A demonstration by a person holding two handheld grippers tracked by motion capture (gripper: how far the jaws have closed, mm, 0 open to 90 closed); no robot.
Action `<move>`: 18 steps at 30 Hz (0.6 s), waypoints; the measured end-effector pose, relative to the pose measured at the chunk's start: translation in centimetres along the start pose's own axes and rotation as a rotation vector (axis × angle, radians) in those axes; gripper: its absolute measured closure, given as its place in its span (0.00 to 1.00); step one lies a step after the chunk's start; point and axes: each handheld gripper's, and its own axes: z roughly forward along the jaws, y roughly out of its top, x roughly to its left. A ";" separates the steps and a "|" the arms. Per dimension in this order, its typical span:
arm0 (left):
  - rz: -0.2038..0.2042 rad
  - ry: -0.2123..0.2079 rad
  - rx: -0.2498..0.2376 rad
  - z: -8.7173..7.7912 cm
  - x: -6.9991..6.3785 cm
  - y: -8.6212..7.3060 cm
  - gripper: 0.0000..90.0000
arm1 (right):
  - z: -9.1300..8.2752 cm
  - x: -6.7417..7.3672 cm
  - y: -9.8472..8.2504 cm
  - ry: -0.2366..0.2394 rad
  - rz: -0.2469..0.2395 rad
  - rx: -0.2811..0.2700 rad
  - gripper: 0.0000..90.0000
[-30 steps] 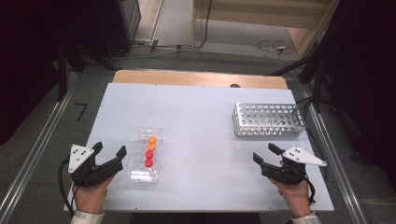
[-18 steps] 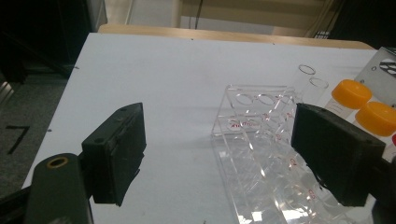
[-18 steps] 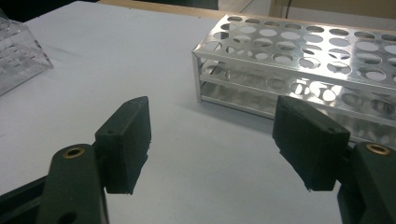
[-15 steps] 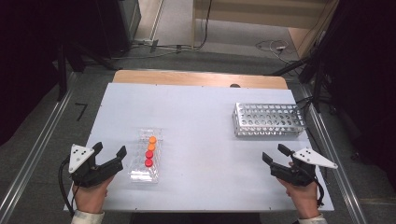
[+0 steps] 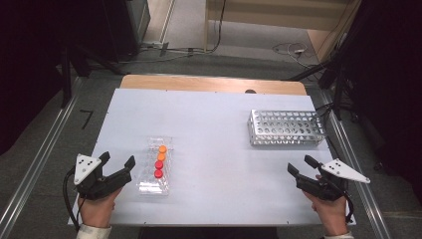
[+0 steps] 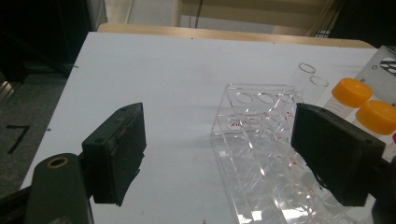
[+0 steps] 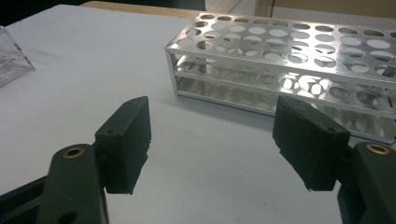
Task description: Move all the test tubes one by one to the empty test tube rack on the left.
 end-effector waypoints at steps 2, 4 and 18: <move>0.001 0.000 0.002 0.0 0.0 0.0 0.21 | -0.1 -0.2 -0.1 -0.004 0.002 0.001 0.29; -0.001 0.000 0.000 0.0 0.0 0.0 0.21 | -0.3 -0.4 -0.2 -0.010 0.006 0.002 0.29; -0.005 0.007 0.000 0.0 0.3 0.0 0.21 | -1.1 -2.3 -0.8 -0.065 0.035 0.001 0.29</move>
